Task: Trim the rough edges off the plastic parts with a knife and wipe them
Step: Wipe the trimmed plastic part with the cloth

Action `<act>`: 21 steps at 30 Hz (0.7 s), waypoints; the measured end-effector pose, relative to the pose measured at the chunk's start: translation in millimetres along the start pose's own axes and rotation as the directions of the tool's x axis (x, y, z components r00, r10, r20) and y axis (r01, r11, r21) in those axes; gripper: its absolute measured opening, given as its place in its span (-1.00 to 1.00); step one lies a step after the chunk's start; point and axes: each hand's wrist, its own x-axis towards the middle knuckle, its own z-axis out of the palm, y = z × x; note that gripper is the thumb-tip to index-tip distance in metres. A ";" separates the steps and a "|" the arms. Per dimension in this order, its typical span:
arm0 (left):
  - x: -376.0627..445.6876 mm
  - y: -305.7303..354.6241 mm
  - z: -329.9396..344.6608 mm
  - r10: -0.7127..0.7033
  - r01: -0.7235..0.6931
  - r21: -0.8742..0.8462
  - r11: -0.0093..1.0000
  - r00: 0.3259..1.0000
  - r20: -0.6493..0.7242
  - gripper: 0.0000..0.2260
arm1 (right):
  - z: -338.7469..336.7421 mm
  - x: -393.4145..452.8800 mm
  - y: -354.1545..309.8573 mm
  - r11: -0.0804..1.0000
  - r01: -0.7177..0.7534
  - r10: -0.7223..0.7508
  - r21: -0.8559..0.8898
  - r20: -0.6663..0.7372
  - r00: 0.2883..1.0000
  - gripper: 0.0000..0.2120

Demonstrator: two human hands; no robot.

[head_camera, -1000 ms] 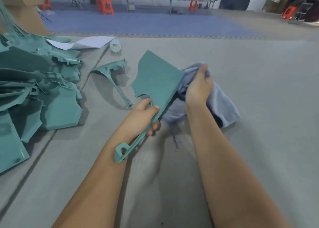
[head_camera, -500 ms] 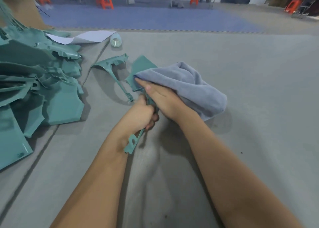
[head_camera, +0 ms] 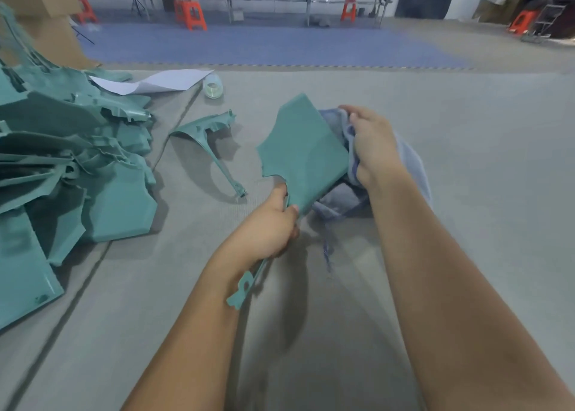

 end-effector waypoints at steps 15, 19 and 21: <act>-3.2 -4.9 6.4 0.192 -0.143 0.335 0.931 0.974 -0.120 -0.67 | -9.2 -10.3 11.0 0.980 0.070 -0.052 -0.186 0.099 0.994 -0.62; 2.2 -7.4 4.8 0.178 -0.158 0.129 0.979 0.970 -0.163 -0.87 | -27.8 -12.2 27.9 0.998 -0.019 0.005 0.064 0.212 0.977 -0.65; 3.7 -7.6 6.8 0.173 -0.158 0.106 0.982 0.973 -0.153 -0.80 | -23.6 -18.5 29.7 0.993 0.010 -0.028 0.118 0.152 0.988 -0.54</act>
